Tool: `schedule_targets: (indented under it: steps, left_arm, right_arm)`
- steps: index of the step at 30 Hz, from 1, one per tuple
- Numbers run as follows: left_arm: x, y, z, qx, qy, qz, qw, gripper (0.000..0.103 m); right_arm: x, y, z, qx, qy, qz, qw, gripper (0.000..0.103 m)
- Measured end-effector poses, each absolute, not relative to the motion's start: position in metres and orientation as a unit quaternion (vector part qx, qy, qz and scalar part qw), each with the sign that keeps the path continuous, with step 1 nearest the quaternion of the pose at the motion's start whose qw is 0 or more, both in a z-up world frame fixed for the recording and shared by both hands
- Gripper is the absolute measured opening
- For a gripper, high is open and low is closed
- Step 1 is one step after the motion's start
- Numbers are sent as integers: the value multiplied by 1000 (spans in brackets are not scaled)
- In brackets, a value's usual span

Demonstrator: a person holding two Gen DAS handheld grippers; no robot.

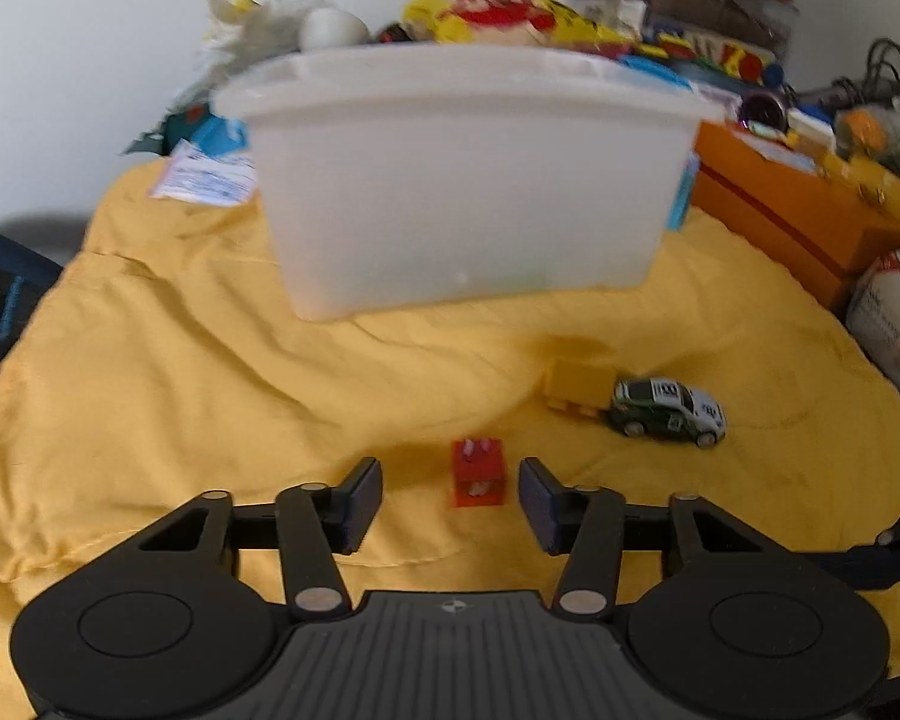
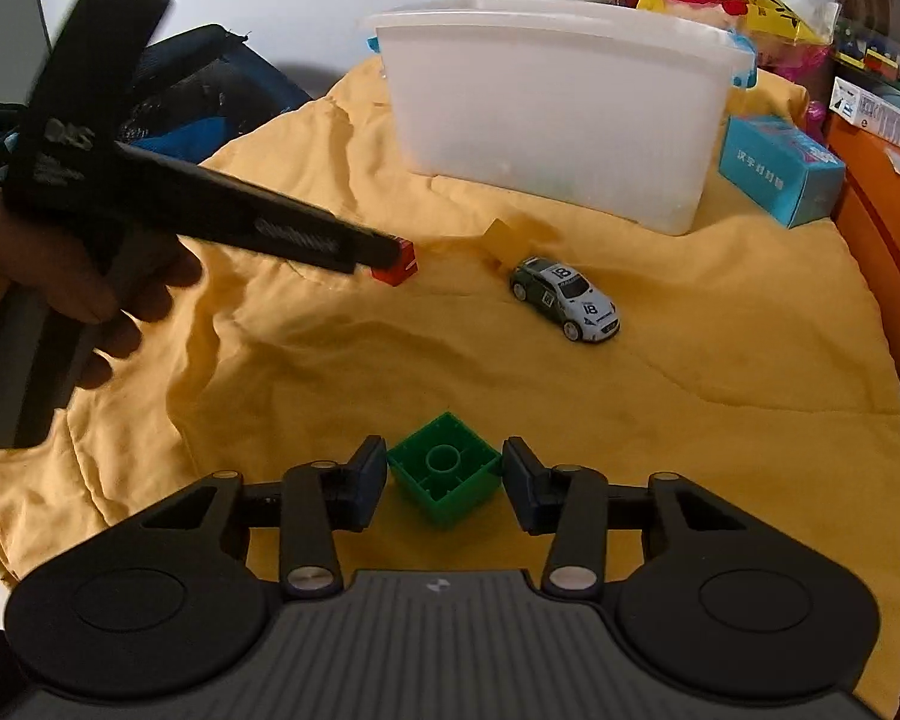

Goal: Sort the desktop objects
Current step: 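Grasp the small red brick with the left tool while the right grasps the green square brick, then drop the red brick into the white bin with the left tool while the right drops the green brick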

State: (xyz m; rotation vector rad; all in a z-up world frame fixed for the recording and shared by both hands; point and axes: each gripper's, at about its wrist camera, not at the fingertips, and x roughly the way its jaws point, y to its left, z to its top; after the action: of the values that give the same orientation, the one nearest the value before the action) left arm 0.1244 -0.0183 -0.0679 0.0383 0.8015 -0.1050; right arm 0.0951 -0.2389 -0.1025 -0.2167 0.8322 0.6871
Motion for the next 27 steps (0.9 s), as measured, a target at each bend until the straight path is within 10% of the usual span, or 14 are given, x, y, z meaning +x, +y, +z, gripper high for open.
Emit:
schedule_targets:
  steps: [6, 27]
  left_arm:
    - [131, -22, -77, 12, 401, -63, 914, 21]
    - [139, 11, 6, -3, 352, -51, 935, 22]
  right_arm:
    - [102, -260, -95, -66, 398, 297, 865, 46]
    - [174, -282, -32, -4, 321, 257, 912, 46]
